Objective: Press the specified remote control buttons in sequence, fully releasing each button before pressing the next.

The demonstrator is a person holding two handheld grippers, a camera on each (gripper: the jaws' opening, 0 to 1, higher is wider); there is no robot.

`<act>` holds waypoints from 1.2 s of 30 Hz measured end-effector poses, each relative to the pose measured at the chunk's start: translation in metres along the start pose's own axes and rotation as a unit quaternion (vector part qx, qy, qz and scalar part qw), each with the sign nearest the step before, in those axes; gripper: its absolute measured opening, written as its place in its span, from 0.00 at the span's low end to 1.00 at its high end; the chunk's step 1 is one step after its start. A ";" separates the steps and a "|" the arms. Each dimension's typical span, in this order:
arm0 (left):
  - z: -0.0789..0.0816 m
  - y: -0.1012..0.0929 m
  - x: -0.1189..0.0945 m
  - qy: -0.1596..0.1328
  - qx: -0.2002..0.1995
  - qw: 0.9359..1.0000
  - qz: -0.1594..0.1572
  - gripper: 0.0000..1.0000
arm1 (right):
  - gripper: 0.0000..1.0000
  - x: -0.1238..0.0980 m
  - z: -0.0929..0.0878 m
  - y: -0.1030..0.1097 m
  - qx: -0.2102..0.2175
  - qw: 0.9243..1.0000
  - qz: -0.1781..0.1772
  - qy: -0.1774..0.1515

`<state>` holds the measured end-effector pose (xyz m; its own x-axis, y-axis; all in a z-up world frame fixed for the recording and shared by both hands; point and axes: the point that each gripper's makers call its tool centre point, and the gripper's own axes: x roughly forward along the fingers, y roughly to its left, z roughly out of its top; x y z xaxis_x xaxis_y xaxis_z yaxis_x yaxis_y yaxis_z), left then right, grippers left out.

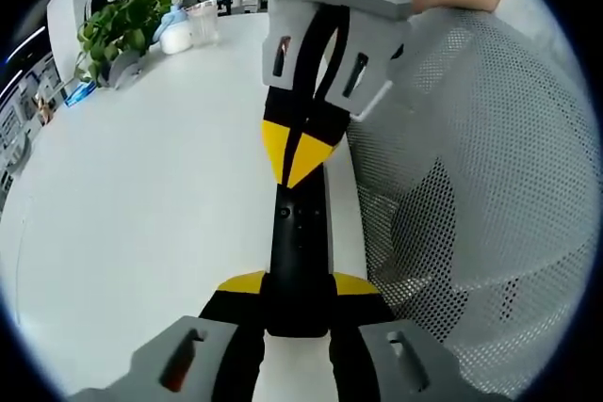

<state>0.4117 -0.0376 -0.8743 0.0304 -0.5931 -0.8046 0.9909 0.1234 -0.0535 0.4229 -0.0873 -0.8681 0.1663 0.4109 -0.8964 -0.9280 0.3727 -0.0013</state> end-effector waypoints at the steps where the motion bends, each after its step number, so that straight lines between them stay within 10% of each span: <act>1: 0.000 0.000 0.000 0.000 0.000 1.000 0.000 0.19 | 0.00 0.000 0.000 -0.001 0.010 1.000 0.001 -0.003; 17: 0.000 0.000 0.000 0.003 0.004 1.000 0.002 0.19 | 0.00 0.000 0.000 -0.002 0.074 0.997 0.014 -0.017; 36: 0.001 0.000 0.001 0.006 -0.013 1.000 0.003 0.19 | 0.00 -0.007 -0.006 0.018 -0.008 0.999 0.031 0.007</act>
<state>0.4122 -0.0383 -0.8745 0.0350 -0.5828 -0.8118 0.9870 0.1475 -0.0634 0.4036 -0.0881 -0.8647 0.1032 0.4207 -0.9013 -0.9416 0.3334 0.0478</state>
